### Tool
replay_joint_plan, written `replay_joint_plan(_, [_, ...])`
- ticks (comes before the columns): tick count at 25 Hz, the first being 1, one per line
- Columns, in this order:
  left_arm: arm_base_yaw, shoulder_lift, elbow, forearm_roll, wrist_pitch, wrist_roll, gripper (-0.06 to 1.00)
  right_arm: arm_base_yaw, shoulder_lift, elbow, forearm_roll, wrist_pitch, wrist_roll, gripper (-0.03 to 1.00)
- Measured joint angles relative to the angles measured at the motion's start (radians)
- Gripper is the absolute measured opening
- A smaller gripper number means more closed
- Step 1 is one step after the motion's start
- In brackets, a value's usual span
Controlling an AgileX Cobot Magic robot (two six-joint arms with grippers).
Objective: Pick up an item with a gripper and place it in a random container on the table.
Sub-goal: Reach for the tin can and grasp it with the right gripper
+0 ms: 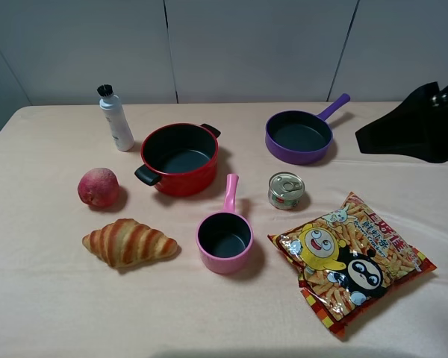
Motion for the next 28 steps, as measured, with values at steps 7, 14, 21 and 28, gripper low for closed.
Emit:
replay_joint_plan(7, [0.000, 0.000, 0.000, 0.000, 0.000, 0.000, 0.99, 0.079, 0.130, 0.000, -0.030, -0.052, 0.007, 0.69])
replay_joint_plan(14, [0.000, 0.000, 0.000, 0.000, 0.000, 0.000, 0.99, 0.111, 0.269, -0.015, -0.038, -0.098, 0.011, 0.69])
replay_joint_plan(21, [0.000, 0.000, 0.000, 0.000, 0.000, 0.000, 0.99, 0.111, 0.414, -0.105, -0.038, -0.094, 0.011, 0.69])
replay_joint_plan(28, [0.000, 0.000, 0.000, 0.000, 0.000, 0.000, 0.99, 0.111, 0.530, -0.144, -0.044, -0.092, 0.011, 0.69])
